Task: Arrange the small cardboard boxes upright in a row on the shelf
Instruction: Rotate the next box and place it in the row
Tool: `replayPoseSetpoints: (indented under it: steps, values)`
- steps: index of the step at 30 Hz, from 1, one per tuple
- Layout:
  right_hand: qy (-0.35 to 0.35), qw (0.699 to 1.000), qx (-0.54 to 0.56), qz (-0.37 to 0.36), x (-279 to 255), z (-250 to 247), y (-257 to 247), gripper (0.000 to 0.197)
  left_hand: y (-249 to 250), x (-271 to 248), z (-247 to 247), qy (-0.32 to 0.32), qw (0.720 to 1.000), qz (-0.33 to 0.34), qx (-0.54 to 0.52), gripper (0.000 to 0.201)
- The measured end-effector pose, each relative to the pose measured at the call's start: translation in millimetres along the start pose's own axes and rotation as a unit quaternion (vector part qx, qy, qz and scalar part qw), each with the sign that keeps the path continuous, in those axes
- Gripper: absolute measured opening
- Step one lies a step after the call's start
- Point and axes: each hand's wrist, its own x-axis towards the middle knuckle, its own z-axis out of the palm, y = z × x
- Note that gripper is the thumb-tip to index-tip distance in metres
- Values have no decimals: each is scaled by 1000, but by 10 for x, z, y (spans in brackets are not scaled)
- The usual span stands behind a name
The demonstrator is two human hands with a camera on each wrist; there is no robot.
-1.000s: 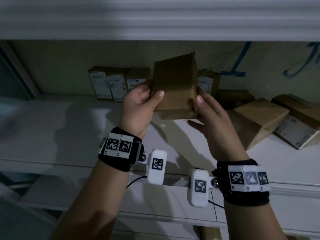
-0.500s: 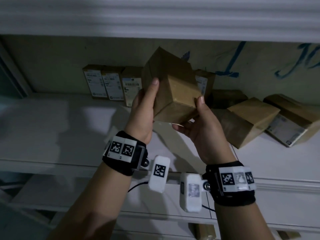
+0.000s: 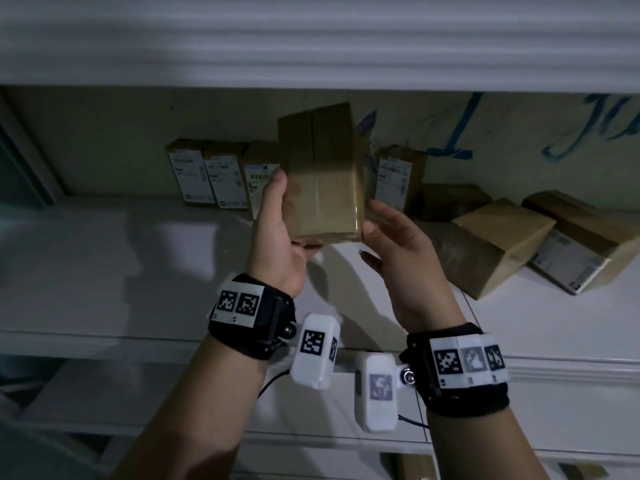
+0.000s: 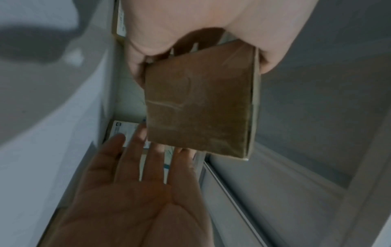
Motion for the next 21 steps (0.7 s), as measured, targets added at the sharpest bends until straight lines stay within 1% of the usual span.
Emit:
replayPoseSetpoints:
  steps: [2,3,4,5,8,9,10,13,14,18,21]
  values:
    - [8,1000,-15,-19,-12,8,-20,48,3,25,-49,36,999,-9,12,47]
    - [11,999,-16,-28,-18,15,-36,49,3,30,-74,41,999,-6,17,45]
    - [11,999,-12,-35,-25,24,-54,49,-6,35,-98,43,999,1,31,48]
    - [5,999,-3,-38,-24,31,-67,47,-19,37,-115,44,998,10,44,55]
    - [-43,999,16,-23,-24,60,-63,49,-64,34,-129,66,995,38,67,81]
    - [-54,998,5,-18,-26,70,-48,51,-84,40,-133,69,994,46,66,88]
    - [-58,998,-6,-15,-28,74,-28,53,-100,47,-138,68,994,54,69,89]
    - [-54,998,-11,-3,-37,42,9,48,-125,49,-162,60,990,84,93,86]
    - [-52,999,-10,6,-40,23,13,47,-125,53,-171,60,988,95,107,82]
    - [-56,998,-20,31,-33,-29,26,50,-107,64,-184,63,978,142,136,54]
    - [-49,998,-15,41,-13,-27,39,50,-105,64,-183,59,976,156,143,43]
